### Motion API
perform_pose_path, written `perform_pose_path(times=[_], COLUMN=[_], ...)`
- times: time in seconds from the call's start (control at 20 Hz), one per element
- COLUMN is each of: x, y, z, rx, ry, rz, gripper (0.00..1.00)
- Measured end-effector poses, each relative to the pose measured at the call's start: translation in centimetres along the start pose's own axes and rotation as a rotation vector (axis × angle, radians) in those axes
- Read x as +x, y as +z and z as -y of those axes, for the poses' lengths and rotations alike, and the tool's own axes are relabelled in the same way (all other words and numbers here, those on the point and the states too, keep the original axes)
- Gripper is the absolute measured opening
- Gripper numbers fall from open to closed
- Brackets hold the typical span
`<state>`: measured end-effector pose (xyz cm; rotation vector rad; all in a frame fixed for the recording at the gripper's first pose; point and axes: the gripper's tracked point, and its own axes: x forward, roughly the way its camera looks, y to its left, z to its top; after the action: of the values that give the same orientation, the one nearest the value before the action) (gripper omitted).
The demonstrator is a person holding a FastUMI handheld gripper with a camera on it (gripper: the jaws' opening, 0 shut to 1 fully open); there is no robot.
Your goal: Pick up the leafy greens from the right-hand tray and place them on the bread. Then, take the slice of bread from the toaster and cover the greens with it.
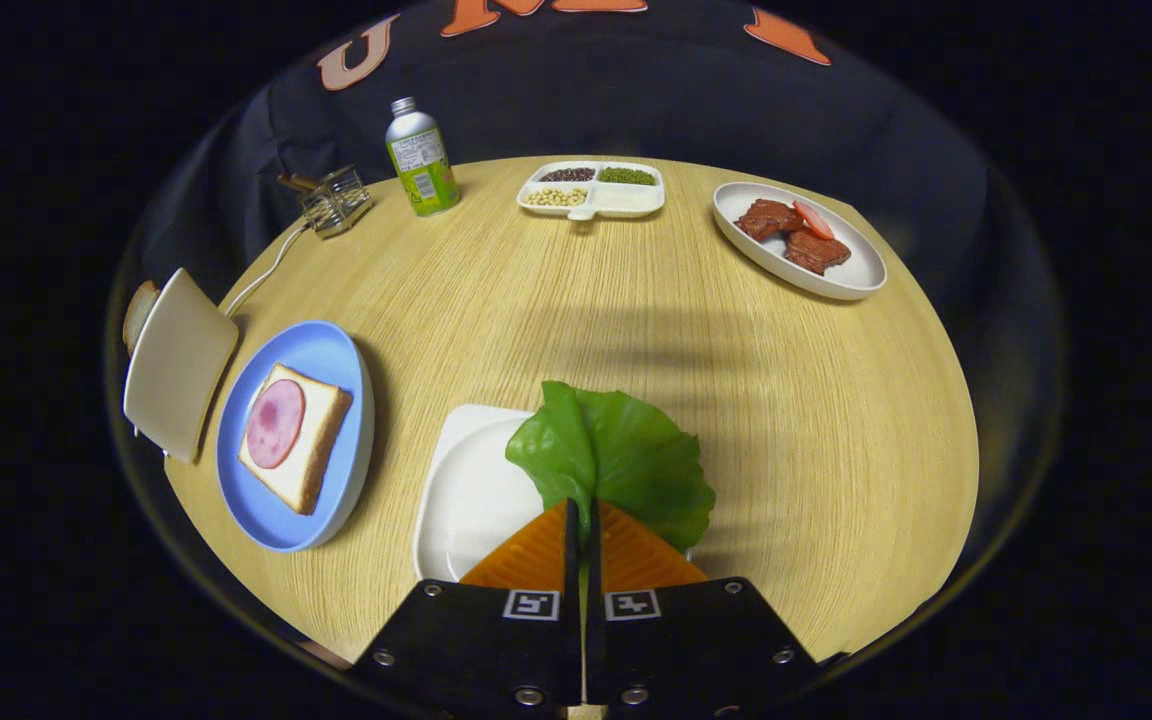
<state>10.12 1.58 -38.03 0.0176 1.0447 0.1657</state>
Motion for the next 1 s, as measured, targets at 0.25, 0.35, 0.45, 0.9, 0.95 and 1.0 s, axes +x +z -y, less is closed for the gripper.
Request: perform_pose_path(times=[0.25,0.35,0.45,0.9,0.95,1.0], x=[-3.4,-4.6,-5.5,-6.2,-6.0,-5.6], y=[2.7,3.6,4.4,6.7,6.8,6.8], z=[-2.3,-3.9,-5.5,-13.0,-13.7,-14.4], rx=[0.017,0.015,0.001,-0.084,-0.095,-0.106], ry=[0.064,0.098,0.124,0.192,0.194,0.191], rz=[0.088,0.114,0.135,0.162,0.159,0.152], gripper=[0.02,0.02,0.02,0.02,0.02,0.02])
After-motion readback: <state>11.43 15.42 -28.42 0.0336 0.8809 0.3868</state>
